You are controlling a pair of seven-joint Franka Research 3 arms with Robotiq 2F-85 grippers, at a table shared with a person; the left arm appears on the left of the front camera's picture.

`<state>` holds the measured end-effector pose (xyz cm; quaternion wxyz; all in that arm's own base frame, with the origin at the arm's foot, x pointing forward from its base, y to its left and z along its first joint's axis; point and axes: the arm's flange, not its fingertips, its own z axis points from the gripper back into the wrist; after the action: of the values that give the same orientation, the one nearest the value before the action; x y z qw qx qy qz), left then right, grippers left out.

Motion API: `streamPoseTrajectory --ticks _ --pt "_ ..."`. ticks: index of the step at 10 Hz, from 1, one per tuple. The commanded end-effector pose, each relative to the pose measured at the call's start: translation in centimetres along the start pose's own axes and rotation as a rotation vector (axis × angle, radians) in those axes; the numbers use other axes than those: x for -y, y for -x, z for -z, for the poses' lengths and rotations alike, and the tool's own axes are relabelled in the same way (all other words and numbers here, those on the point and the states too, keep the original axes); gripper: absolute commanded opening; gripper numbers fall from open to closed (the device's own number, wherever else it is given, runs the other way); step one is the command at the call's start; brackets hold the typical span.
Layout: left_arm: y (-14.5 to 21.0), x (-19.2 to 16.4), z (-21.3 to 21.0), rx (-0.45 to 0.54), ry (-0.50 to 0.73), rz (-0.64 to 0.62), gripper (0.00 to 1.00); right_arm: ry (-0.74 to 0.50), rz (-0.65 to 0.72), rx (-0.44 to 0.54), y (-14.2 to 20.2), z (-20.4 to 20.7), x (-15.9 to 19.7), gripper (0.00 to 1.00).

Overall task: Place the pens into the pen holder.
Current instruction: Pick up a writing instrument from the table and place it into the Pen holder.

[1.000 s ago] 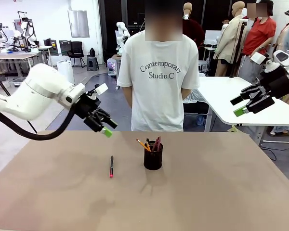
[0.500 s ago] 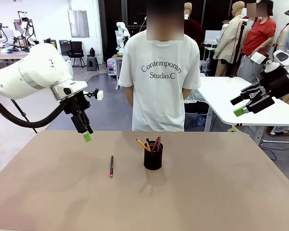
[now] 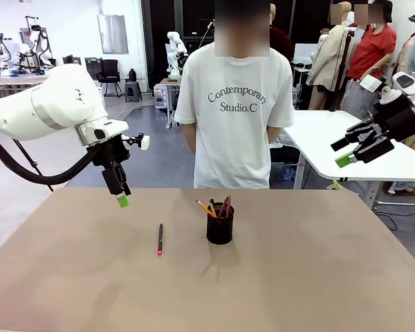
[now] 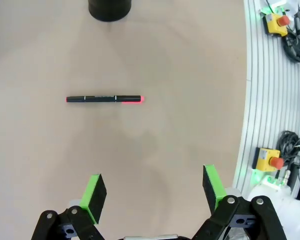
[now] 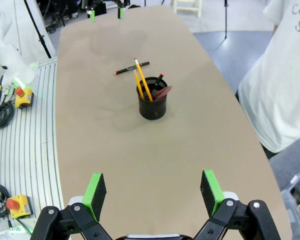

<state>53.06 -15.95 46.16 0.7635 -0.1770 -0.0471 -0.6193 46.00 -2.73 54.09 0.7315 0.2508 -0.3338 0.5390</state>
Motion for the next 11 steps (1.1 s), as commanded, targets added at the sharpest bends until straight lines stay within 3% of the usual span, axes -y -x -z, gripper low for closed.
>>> streamPoseTrajectory --ticks 1,2,3,6,8,11 --pt "0.1 0.2 -0.3 0.01 0.0 0.003 1.0 0.012 -0.007 -0.007 -0.2 0.1 0.0 1.0" --pt "0.0 0.0 0.0 0.0 0.0 0.0 1.0 0.012 -0.007 -0.007 -0.2 0.1 0.0 1.0" --pt "-0.4 -0.5 1.0 -0.163 -0.03 -0.116 1.0 0.012 -0.007 -0.007 -0.2 0.1 0.0 1.0" --pt "-3.1 0.5 1.7 -0.391 -0.205 -0.549 1.0 0.012 -0.007 -0.007 -0.2 0.1 0.0 1.0" --pt "-4.3 0.7 2.3 -0.497 -0.291 -0.704 1.0 0.012 -0.007 -0.007 -0.2 0.1 0.0 1.0" --pt "-4.7 1.0 2.8 -0.549 -0.37 -0.941 1.0 0.012 -0.007 -0.007 -0.2 0.1 0.0 1.0"
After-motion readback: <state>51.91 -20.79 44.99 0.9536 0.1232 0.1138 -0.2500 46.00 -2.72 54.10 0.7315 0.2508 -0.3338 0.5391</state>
